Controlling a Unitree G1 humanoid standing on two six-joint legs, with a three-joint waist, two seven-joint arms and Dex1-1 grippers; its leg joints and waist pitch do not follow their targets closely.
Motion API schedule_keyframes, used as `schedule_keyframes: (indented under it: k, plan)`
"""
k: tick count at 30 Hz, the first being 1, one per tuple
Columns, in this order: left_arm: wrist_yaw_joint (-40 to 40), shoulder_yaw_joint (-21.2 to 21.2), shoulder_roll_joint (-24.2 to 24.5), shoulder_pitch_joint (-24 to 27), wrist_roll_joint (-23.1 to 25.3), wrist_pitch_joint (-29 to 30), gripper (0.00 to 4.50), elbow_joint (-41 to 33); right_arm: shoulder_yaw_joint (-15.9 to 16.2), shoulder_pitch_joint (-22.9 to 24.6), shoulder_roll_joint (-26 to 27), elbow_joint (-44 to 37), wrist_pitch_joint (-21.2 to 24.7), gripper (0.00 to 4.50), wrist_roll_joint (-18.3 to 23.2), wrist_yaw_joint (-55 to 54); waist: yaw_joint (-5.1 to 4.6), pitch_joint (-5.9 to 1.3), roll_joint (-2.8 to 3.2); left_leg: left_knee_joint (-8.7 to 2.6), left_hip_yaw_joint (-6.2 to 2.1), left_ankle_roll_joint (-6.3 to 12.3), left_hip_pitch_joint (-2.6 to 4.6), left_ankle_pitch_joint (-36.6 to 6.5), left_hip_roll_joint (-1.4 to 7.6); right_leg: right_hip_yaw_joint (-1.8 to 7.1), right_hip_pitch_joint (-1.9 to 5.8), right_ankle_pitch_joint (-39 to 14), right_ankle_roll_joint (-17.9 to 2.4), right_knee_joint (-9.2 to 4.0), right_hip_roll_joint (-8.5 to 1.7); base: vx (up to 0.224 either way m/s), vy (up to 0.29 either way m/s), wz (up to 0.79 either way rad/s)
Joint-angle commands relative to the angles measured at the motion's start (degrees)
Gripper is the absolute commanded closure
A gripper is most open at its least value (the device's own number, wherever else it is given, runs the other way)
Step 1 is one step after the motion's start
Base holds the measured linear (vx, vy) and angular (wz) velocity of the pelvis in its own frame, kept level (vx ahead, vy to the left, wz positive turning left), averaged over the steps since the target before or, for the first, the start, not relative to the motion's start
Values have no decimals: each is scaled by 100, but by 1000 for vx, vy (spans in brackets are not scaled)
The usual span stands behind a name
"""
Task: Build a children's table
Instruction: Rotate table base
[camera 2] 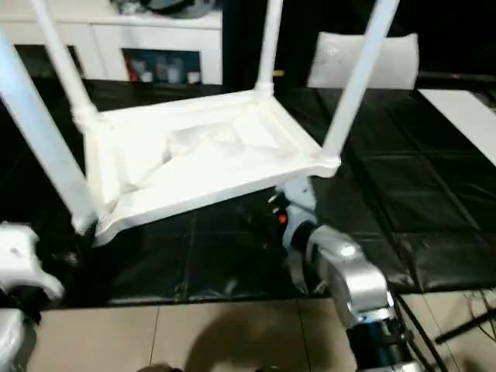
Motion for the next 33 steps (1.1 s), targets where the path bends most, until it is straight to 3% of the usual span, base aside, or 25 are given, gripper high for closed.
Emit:
schedule_keyframes:
  k: [1,4,6,9,10,17,18,19,20,21,22,23,24,25,27,29,30,31,32,33]
  plan:
    - [-108,33,121,-207,-137,7,3,159,-28,-44,39,110,48,0,-171,-200,-12,-259,54,-480,-317,-122,157,-2329,381,389,45,-2926,-100,-607,-572,0,0,0]
    - [-276,72,304,-605,-292,66,3,452,-60,-144,110,277,-11,0,-266,-447,-4,-290,57,-500,-310,-136,117,-2079,410,425,87,-2345,-308,-521,-577,0,0,0]
    - [-477,82,445,-944,-374,141,3,758,-109,-308,221,536,-54,0,-322,-660,3,-319,90,-486,-288,-113,101,-1834,406,443,111,-1945,-475,-455,-578,0,0,0]
    - [-844,-23,689,-1380,-574,299,3,1148,-255,-677,462,1205,-289,0,-552,-1233,0,-335,85,-464,-265,-142,106,-1666,375,444,88,-1883,-617,-430,-598,0,0,0]
    - [-1222,-86,771,-1570,-903,522,3,1250,-339,-929,579,1655,-276,0,-590,-1450,9,-341,79,-463,-256,-186,111,-1577,397,450,110,-1733,-708,-400,-600,0,0,0]
    - [-2574,-555,1149,-1548,-1737,1155,3,863,-434,-1453,711,2638,-472,0,-602,-1625,63,-354,111,-473,-202,-274,150,-1382,428,471,108,-1152,-970,-280,-584,0,0,0]
    - [-3130,-883,1423,-1330,-2202,1649,3,360,-436,-1670,741,3085,-679,0,-666,-1644,84,-355,53,-475,-198,-284,143,-1381,439,480,126,-1198,-982,-260,-614,0,0,0]
    - [-3195,-930,1460,-1297,-2258,1712,3,285,-439,-1694,747,3133,-703,0,-670,-1645,84,-355,53,-475,-198,-284,143,-1381,439,480,126,-1198,-982,-260,-614,0,0,0]
    - [-3195,-930,1460,-1297,-2258,1712,3,285,-439,-1694,747,3133,-703,0,-670,-1645,93,-332,92,-485,-184,-298,153,-1393,429,480,99,-1344,-969,-266,-569,0,0,0]
    - [-3542,-1220,1707,-1117,-2661,2226,3,-177,-495,-1862,818,3430,-837,0,-669,-1610,67,-332,64,-475,-204,-339,99,-1401,419,499,146,-1353,-998,-215,-608,0,0,0]
    - [-3648,-1357,1772,-1045,-2789,2379,3,-349,-505,-1912,854,3488,-877,0,-661,-1572,81,-319,83,-501,-196,-345,119,-1494,422,496,139,-1505,-946,-256,-591,0,0,0]
    - [-3679,-1424,1783,-1023,-2823,2422,3,-412,-494,-1931,865,3507,-896,0,-670,-1561,63,-316,72,-490,-181,-358,144,-1573,417,502,104,-1583,-924,-261,-585,0,0,0]
    - [-3727,-1566,1795,-1000,-2855,2492,3,-515,-467,-1962,888,3535,-938,0,-684,-1526,31,-286,8,-491,-187,-353,124,-1681,409,522,119,-1882,-849,-301,-595,0,0,0]
    - [-3749,-1644,1800,-993,-2861,2522,3,-564,-453,-1975,902,3543,-960,0,-686,-1499,18,-281,15,-487,-192,-358,116,-1717,404,527,121,-1993,-825,-304,-601,0,0,0]
    - [-3651,-2025,1607,-1157,-2820,2656,3,-710,-360,-2043,986,3607,-1018,0,-700,-1390,-42,-255,-35,-482,-200,-352,121,-1905,393,535,108,-2470,-679,-350,-596,0,0,0]
    - [-3623,-2143,1516,-1253,-2865,2751,3,-749,-310,-2075,1005,3685,-1072,0,-736,-1380,-57,-249,-28,-444,-205,-327,144,-1938,365,535,87,-2995,-498,-422,-614,0,0,0]
    - [-3624,-2190,1490,-1290,-2847,2751,3,-736,-300,-2095,1015,3729,-1098,0,-749,-1379,-76,-256,-43,-451,-224,-314,111,-1874,368,523,118,-3033,-447,-422,-613,0,0,0]
    - [-3603,-2294,1465,-1405,-2773,2737,3,-695,-332,-2191,1052,3918,-1203,0,-793,-1361,-103,-256,-108,-448,-218,-299,102,-1860,372,522,107,-3062,-421,-427,-605,0,0,0]
    - [-3583,-2330,1403,-1479,-2806,2767,3,-664,-334,-2211,1065,3960,-1233,0,-812,-1343,-101,-262,-62,-424,-212,-281,154,-1884,357,523,71,-3124,-406,-434,-601,0,0,0]
    - [-3545,-2385,1286,-1624,-2889,2844,3,-611,-338,-2250,1086,4036,-1283,0,-849,-1307,-121,-263,-72,-419,-204,-276,155,-1879,360,524,65,-3100,-417,-433,-592,0,0,0]
